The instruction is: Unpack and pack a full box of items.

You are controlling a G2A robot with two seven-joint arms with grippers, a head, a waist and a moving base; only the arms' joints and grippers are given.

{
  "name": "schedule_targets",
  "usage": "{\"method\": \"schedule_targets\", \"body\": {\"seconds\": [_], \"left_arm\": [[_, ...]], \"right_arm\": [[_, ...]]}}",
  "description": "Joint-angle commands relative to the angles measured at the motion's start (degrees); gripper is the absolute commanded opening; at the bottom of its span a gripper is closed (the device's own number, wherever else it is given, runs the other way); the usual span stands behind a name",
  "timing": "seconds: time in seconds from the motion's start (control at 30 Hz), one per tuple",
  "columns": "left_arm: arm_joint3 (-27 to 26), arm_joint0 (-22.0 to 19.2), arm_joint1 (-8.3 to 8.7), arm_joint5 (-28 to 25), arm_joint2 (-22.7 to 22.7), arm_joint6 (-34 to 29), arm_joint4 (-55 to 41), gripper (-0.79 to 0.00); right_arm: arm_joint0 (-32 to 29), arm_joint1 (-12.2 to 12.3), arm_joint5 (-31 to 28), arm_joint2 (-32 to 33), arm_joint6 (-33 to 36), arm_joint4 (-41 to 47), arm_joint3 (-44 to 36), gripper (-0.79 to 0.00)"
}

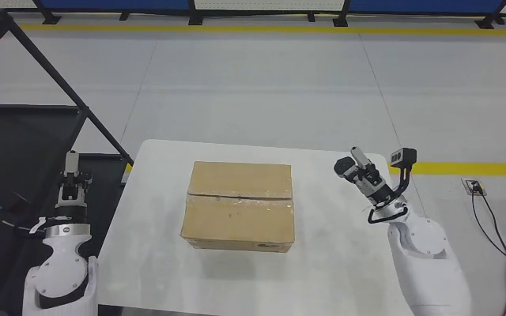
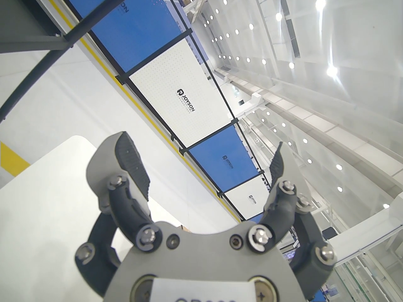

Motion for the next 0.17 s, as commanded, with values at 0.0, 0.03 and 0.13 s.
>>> {"method": "schedule_targets", "body": {"seconds": [0.0,0.03,0.13], "left_arm": [[0.0,0.0,0.0,0.0,0.0,0.0,0.0,0.0],[0.0,0.0,0.0,0.0,0.0,0.0,0.0,-0.001],[0.0,0.0,0.0,0.0,0.0,0.0,0.0,0.0]], "right_arm": [[0.0,0.0,0.0,0.0,0.0,0.0,0.0,-0.001],[0.0,0.0,0.0,0.0,0.0,0.0,0.0,-0.001],[0.0,0.0,0.0,0.0,0.0,0.0,0.0,-0.001]]}}
